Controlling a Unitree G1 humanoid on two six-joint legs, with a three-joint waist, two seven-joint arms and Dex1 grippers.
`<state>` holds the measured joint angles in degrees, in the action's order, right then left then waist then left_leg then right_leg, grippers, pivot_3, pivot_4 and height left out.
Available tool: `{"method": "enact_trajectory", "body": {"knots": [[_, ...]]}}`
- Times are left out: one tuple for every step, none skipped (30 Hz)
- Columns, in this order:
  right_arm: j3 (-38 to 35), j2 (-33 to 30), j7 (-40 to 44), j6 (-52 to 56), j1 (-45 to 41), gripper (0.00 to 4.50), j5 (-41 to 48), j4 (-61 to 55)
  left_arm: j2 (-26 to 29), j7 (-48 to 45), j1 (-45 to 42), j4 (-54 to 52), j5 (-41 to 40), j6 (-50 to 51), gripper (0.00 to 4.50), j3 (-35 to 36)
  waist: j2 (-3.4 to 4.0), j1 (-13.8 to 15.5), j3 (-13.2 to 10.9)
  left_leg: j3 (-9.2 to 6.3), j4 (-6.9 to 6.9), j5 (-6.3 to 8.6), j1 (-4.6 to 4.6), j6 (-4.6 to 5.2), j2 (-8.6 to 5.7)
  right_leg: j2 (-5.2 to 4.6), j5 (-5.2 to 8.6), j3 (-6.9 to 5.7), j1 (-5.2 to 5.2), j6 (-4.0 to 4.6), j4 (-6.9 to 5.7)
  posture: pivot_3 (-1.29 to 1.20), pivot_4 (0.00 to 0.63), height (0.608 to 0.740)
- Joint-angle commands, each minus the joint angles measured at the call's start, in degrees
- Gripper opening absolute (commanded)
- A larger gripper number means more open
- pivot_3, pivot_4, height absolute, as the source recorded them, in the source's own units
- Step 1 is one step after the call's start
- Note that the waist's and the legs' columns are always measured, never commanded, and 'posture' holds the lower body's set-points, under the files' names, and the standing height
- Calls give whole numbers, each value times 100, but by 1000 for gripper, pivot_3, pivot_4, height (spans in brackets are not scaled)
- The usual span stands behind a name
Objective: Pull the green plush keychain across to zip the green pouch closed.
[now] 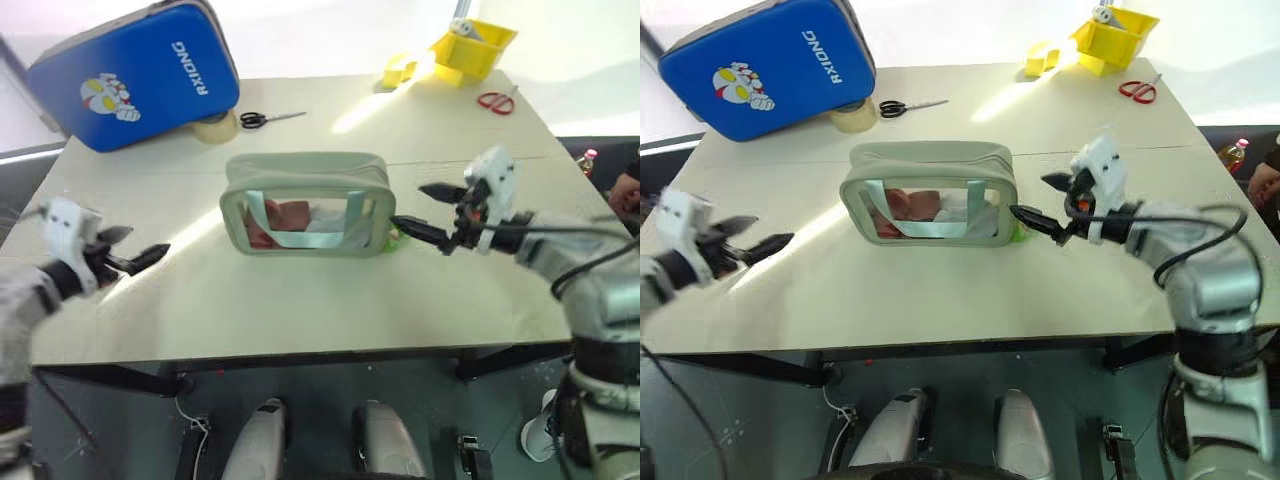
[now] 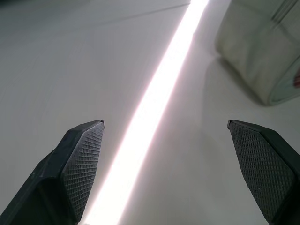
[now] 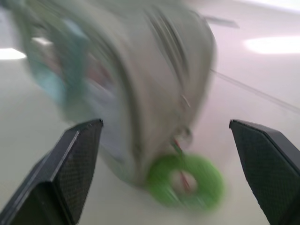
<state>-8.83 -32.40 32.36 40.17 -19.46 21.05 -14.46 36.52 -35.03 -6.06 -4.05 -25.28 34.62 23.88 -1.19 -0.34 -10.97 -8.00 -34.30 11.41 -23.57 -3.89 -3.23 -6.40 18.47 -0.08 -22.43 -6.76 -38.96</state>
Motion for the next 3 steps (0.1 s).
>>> {"method": "enact_trajectory", "body": {"knots": [[-253, 512, -1110, -860, 387, 4500, -644, 220, -602, 897, -49, -468, 218, -392, 4482, 4, 0, 24, -1, 0, -5, -2, -1, -3, -3, -2, -4, 0, 1, -6, 0, 0, 150, 740], [-243, 656, -1277, -1027, 465, 4500, -741, 340, -757, 1035, -41, -472, 303, -473, 4482, -66, 0, 15, 0, 1, -11, -3, -1, -5, -4, -1, -10, 1, 1, -8, -2, 0, 150, 740], [-152, 732, -1435, -1229, 531, 4500, -934, 476, -876, 1191, -34, -464, 461, -620, 4482, -160, 0, 15, 0, 3, -12, -6, 1, -9, -6, 0, -17, 1, 2, -4, -1, 0, 150, 740]]}}
